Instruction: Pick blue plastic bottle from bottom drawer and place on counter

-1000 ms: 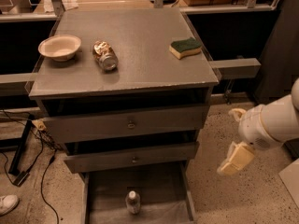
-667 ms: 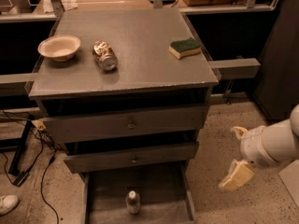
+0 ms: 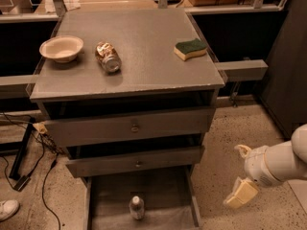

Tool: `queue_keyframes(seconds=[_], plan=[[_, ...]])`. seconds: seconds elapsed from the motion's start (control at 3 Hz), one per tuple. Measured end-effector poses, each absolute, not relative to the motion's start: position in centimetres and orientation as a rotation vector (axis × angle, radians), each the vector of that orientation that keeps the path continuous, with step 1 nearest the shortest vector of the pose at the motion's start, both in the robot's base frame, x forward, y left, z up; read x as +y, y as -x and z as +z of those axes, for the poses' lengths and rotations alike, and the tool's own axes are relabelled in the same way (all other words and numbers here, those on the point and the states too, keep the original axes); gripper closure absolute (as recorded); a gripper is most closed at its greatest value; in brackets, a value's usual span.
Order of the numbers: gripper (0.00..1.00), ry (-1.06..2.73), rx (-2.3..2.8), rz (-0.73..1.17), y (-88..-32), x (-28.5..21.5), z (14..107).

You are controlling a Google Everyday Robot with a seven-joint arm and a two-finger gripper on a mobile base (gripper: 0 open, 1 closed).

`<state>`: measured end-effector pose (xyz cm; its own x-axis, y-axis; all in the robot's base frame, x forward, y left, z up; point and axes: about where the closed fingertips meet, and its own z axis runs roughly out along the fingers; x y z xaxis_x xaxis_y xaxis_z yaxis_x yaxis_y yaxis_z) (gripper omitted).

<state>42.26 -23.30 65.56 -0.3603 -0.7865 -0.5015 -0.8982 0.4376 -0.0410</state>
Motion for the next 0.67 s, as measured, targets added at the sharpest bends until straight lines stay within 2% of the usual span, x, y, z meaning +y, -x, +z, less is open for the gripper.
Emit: queue_keyframes(seconds=[0.67], plan=[[0.00,1.419,2.189,0.505,-43.1,-22.1,58.8]])
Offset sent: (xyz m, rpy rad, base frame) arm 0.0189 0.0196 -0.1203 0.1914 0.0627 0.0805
